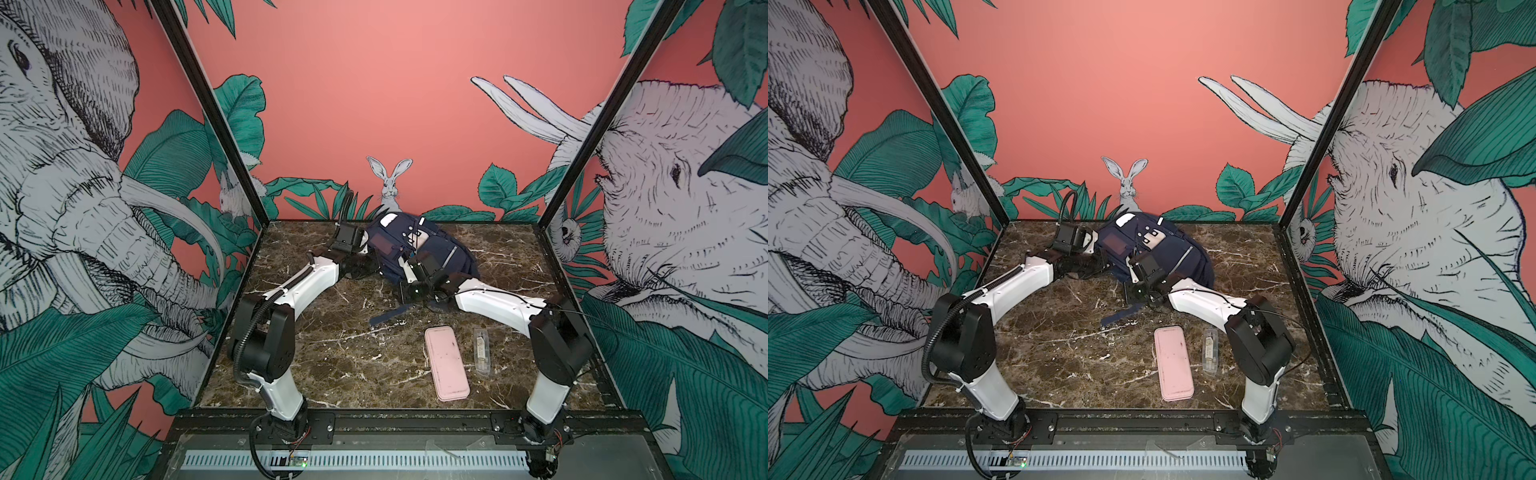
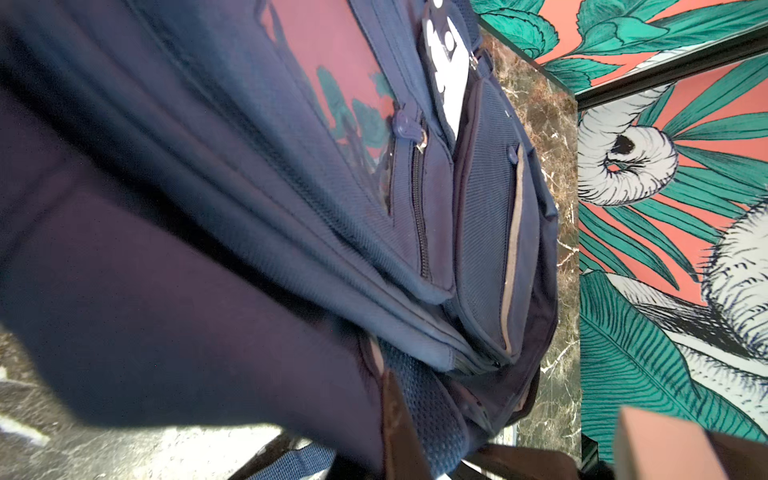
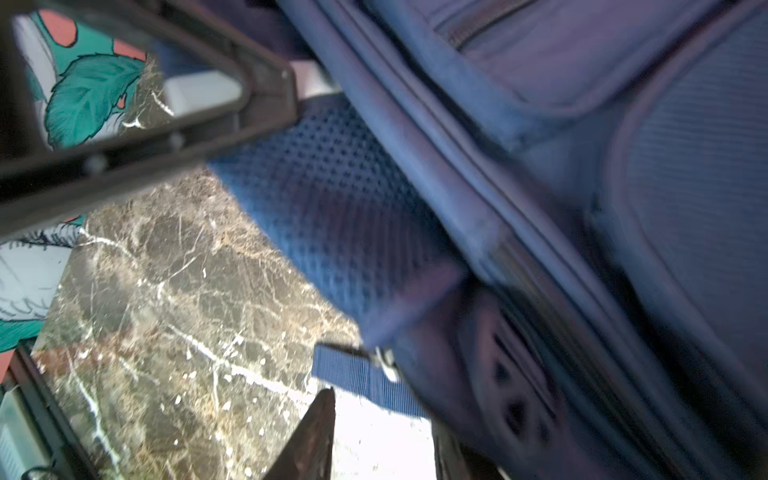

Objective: Pack the student bag

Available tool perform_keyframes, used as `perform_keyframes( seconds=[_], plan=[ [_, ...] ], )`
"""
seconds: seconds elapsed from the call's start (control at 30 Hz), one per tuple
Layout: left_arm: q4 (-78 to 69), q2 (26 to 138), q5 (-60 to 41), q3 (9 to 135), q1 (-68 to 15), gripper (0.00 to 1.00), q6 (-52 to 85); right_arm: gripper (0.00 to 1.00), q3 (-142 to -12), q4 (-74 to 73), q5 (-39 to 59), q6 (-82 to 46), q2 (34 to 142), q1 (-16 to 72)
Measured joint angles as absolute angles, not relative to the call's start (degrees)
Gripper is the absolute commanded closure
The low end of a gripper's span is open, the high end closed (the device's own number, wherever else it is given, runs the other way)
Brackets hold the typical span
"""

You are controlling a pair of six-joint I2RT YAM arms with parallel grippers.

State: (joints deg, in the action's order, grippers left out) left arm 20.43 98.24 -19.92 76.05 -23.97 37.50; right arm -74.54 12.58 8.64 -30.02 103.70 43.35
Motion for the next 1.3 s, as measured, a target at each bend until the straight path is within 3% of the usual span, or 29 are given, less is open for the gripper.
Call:
perform_keyframes(
  seconds=[0.8,1.2,1.3],
  plan=[
    [20.4,96.7,-19.5,76.2,-25.1,1.0,37.5,0.71,-79.8,17.0,-1.8,-25.4,105.7,43.8],
    [21.7,96.7,-19.0,77.3,-25.1,1.0,37.3,0.99,-78.7,15.4,-4.1,-23.2,105.8,43.9],
    [22.3,96.7,-18.9,77.7,-24.8,1.0,37.3,1.0,-77.0,14.1,-3.9,-23.1,104.9,43.9]
  ],
)
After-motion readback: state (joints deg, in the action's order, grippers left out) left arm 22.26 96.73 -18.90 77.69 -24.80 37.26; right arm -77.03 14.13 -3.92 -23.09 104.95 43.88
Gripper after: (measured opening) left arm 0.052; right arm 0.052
